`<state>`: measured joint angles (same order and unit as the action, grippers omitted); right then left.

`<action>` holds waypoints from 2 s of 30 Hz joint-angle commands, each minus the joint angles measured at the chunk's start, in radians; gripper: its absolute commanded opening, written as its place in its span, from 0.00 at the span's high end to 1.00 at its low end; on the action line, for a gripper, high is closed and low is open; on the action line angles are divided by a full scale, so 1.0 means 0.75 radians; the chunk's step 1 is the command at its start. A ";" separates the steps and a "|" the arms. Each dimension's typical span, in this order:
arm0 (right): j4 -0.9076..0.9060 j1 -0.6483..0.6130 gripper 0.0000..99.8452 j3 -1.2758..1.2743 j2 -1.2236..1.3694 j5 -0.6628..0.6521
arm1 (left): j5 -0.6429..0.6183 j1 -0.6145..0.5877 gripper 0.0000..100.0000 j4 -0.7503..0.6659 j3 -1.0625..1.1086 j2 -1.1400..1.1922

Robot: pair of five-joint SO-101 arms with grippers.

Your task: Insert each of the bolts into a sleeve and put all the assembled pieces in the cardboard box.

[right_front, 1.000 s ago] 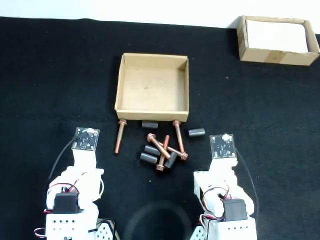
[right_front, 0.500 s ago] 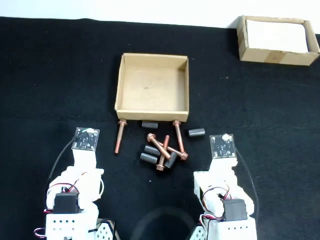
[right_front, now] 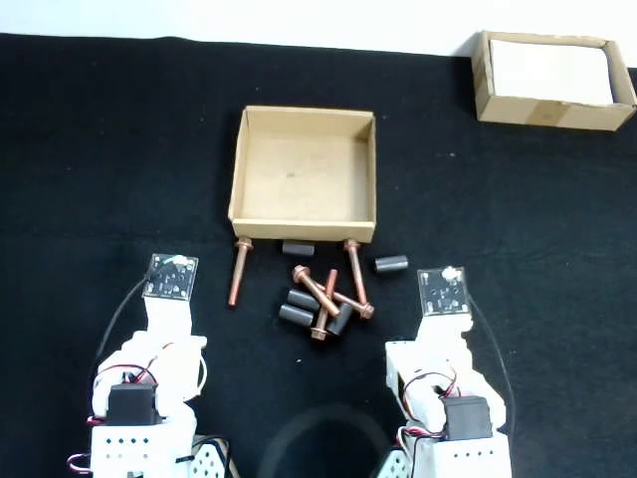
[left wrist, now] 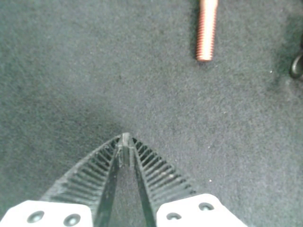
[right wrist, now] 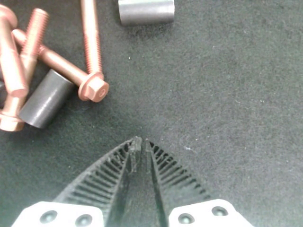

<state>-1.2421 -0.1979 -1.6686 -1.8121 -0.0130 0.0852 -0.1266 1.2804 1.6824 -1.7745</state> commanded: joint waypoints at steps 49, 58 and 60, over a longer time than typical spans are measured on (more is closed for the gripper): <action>0.269 0.013 0.98 -0.169 -0.013 0.014 | -0.591 0.271 0.99 0.616 -1.517 1.335; 0.525 0.185 0.98 0.091 0.001 0.008 | -0.595 0.271 0.99 0.606 -1.519 1.335; 0.459 0.187 0.97 0.214 0.005 0.006 | -0.595 0.271 0.99 0.563 -1.519 1.335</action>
<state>-0.8707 -0.0736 -1.6303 -1.8105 -0.0084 -0.3537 0.0637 1.7346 0.5823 -0.7756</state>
